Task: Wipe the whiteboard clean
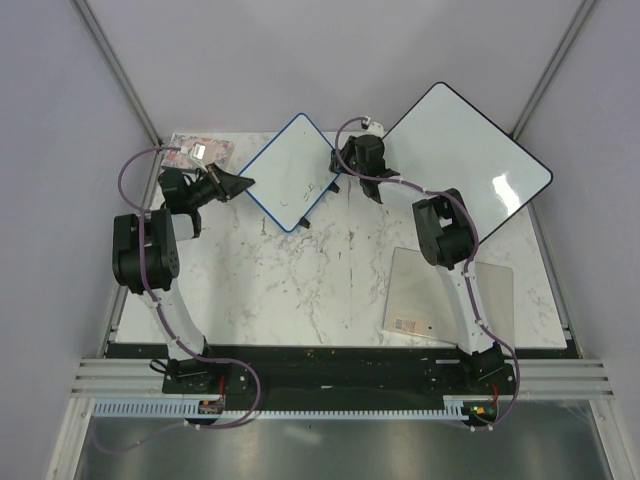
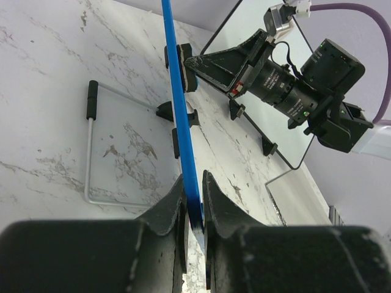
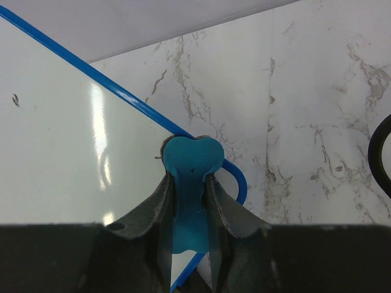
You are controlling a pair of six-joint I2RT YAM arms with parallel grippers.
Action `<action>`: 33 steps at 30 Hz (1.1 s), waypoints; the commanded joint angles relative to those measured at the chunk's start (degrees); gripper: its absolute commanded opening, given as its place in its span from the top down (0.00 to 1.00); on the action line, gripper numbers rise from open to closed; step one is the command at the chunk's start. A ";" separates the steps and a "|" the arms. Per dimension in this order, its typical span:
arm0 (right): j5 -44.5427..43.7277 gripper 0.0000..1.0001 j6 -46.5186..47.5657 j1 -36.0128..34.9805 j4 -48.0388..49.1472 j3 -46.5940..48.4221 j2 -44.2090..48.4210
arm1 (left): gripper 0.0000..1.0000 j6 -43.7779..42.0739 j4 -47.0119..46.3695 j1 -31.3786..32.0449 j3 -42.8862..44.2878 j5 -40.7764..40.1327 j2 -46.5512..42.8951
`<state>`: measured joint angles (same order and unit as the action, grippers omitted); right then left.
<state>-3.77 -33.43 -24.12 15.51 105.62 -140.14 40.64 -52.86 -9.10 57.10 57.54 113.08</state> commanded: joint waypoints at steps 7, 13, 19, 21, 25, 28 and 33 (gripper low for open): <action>3.68 1.00 6.71 -6.37 1.01 -2.96 0.04 | 0.98 -3.64 -1.02 2.51 0.82 6.01 -0.23; 5.44 1.00 8.73 -9.28 2.33 -6.83 2.06 | 0.98 -3.29 -1.10 2.60 0.99 6.10 0.04; 6.58 1.00 10.40 -11.39 0.67 -8.06 2.76 | 0.98 -2.94 -1.37 2.60 1.17 6.18 0.30; 7.37 1.00 9.36 -11.91 0.84 -8.50 2.41 | 0.98 -2.94 -1.37 2.69 1.26 6.27 0.30; 8.87 1.00 7.77 -13.14 0.84 -8.94 1.53 | 0.98 -3.03 -1.37 2.60 1.17 6.18 0.22; 8.96 1.00 6.36 -13.76 0.14 -10.60 2.06 | 0.98 -2.94 -1.37 2.69 1.17 6.27 0.21; 7.73 1.00 1.62 -14.02 1.80 -16.23 5.22 | 0.98 -2.85 -1.45 2.69 1.43 6.27 0.21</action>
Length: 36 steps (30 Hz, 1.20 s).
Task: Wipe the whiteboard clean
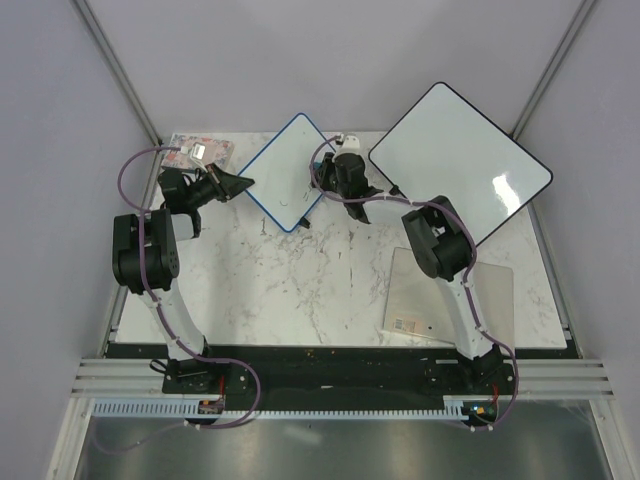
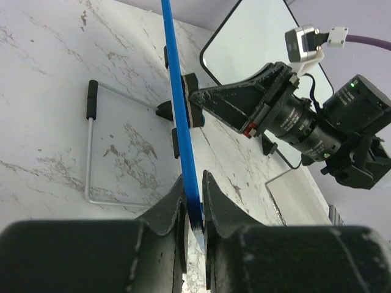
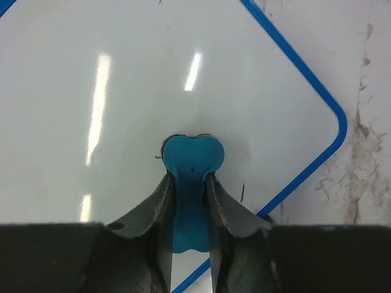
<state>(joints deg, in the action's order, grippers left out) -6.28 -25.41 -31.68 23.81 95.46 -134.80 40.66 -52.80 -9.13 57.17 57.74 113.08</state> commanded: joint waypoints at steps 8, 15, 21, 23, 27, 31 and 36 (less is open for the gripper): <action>6.72 1.00 -8.95 -7.87 -3.60 -11.87 1.65 | 0.98 -1.82 -2.75 2.71 1.28 5.99 0.57; 2.60 1.00 -10.71 -11.64 -0.87 -15.22 2.35 | 0.98 -1.64 -2.93 2.71 1.28 6.07 0.48; -1.19 1.00 -11.60 -16.04 0.44 -15.57 2.18 | 0.98 -1.29 -3.19 2.80 1.37 6.07 0.57; -1.10 1.00 -10.72 -17.27 0.18 -14.52 1.56 | 0.98 -1.20 -3.28 2.80 1.28 6.07 0.57; -2.15 1.00 -7.47 -19.38 0.44 -12.93 1.65 | 0.98 -1.03 -3.46 3.06 1.28 6.25 0.57; -2.42 1.00 -5.36 -21.14 1.67 -12.93 2.53 | 0.98 -1.03 -3.46 3.15 1.37 6.25 0.65; -0.49 1.00 -3.78 -23.07 2.73 -11.27 1.83 | 0.98 -0.94 -3.54 3.24 1.37 6.51 0.65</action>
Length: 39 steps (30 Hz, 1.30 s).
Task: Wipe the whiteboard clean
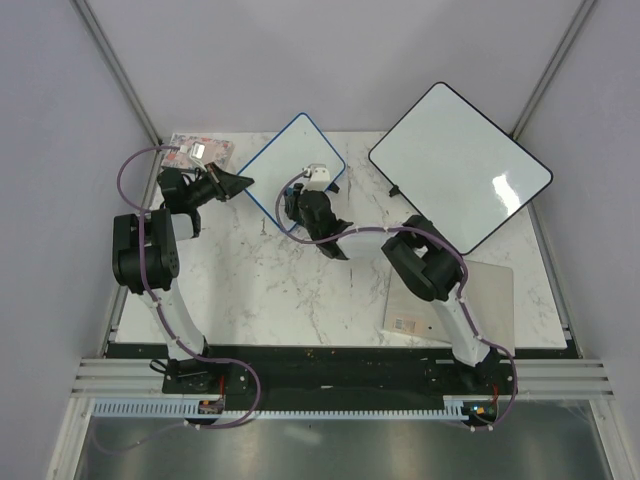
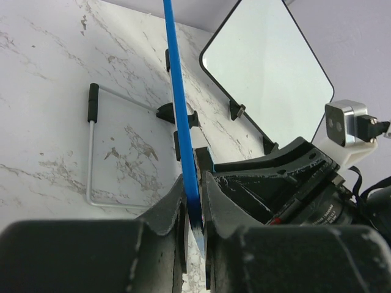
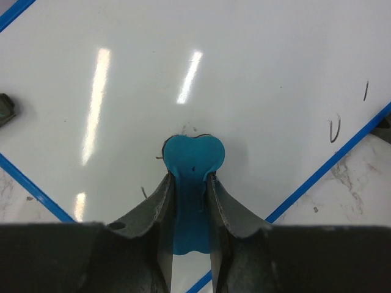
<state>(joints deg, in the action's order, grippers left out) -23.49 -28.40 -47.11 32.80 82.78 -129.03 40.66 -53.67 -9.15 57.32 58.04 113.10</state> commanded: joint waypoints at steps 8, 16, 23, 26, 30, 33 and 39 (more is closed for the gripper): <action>19.18 1.00 2.65 -9.14 -6.87 3.88 -3.86 | 0.98 -0.94 -2.67 3.52 1.22 6.21 0.63; 14.70 1.00 3.36 -8.61 -8.45 4.05 -3.51 | 0.98 -0.94 -2.58 3.61 1.22 6.38 0.63; 13.73 1.00 1.77 -4.31 -8.02 1.34 -1.14 | 0.98 -0.85 -2.67 3.61 1.22 6.38 0.54; 13.82 1.00 1.69 -1.85 -7.14 0.02 0.27 | 0.98 -0.41 -3.37 3.70 1.22 6.56 0.54; 14.87 1.00 0.99 2.10 -7.48 0.01 0.54 | 0.98 0.20 -3.99 3.79 0.95 6.73 0.28; 15.40 1.00 -0.24 4.39 -8.10 0.36 -0.25 | 0.98 0.12 -3.99 3.96 0.78 6.91 -0.16; 13.22 1.00 -2.79 7.38 -13.36 2.82 -2.63 | 0.98 0.29 -4.16 4.49 0.78 7.26 -0.51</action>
<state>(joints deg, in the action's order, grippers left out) -4.47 -30.04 -43.75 30.63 84.51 -127.46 41.34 -54.98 -8.05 57.80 56.82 113.75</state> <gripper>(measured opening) 0.295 0.134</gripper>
